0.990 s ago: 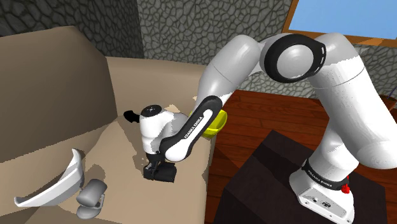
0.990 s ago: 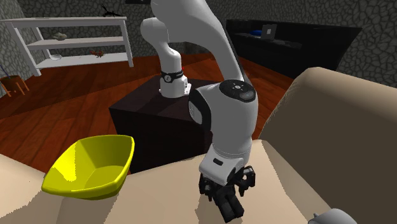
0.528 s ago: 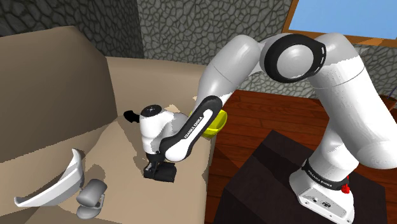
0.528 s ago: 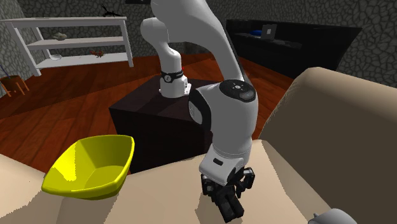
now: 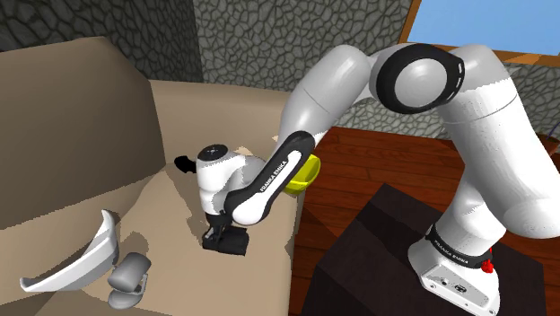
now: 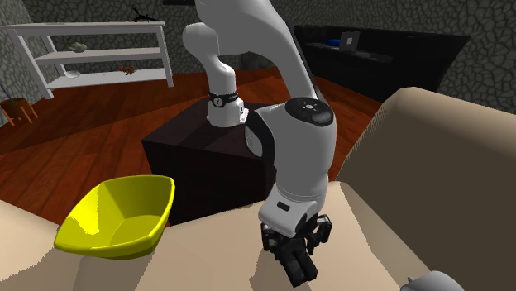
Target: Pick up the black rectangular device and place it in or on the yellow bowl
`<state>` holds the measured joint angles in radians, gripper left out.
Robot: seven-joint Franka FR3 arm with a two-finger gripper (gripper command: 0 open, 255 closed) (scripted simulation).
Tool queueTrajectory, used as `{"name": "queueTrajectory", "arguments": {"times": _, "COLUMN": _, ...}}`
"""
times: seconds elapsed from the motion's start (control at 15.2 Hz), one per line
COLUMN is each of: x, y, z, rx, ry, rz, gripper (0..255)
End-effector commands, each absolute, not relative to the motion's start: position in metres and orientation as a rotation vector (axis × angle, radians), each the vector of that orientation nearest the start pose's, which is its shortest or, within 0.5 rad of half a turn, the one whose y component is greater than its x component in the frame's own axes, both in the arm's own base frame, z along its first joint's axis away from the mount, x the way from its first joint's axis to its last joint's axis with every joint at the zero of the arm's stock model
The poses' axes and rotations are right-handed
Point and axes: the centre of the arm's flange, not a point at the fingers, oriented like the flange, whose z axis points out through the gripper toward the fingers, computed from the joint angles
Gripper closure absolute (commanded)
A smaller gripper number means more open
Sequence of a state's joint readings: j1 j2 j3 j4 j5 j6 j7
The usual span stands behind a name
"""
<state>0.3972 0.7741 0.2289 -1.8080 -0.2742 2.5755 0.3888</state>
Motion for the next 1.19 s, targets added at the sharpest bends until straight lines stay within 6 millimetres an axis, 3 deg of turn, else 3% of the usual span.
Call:
{"name": "queueTrajectory", "arguments": {"times": 0.0, "x": 0.523, "y": 0.376, "z": 0.135, "rx": -3.057, "ry": -0.624, "rz": -0.027, "gripper": 255}}
{"name": "queueTrajectory", "arguments": {"times": 1.12, "x": 0.523, "y": 0.376, "z": 0.224, "rx": -3.057, "ry": -0.624, "rz": -0.027, "gripper": 255}}
